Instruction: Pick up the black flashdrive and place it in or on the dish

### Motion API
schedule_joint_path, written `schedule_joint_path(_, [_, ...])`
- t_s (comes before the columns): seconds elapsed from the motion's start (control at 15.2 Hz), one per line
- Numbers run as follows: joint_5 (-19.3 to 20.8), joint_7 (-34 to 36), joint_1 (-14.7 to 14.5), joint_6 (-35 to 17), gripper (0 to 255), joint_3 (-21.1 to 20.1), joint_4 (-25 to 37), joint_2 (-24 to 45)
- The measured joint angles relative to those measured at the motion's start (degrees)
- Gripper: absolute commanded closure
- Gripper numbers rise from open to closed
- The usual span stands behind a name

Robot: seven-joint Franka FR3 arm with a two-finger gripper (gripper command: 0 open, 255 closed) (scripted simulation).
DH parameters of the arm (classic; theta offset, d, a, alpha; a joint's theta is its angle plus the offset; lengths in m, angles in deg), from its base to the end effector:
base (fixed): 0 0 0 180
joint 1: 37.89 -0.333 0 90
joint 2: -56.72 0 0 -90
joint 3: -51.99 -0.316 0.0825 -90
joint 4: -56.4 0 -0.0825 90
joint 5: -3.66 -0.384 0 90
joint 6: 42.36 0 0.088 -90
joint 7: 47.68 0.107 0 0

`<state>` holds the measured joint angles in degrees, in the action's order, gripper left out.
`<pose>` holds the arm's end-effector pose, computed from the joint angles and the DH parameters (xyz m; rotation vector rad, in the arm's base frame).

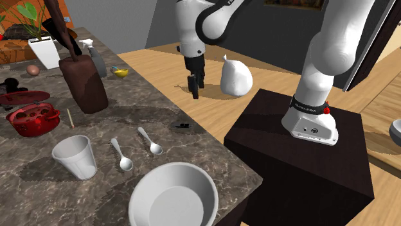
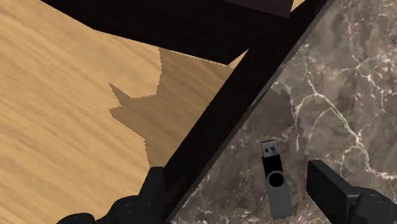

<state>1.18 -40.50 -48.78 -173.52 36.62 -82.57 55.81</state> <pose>0.4211 0.2087 0.3027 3.0907 0.4707 -0.1932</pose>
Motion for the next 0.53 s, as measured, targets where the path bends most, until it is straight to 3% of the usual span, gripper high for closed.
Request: schedule_joint_path(0.53, [7.9,5.6,-4.2,-7.9,0,-1.1,10.1,18.4])
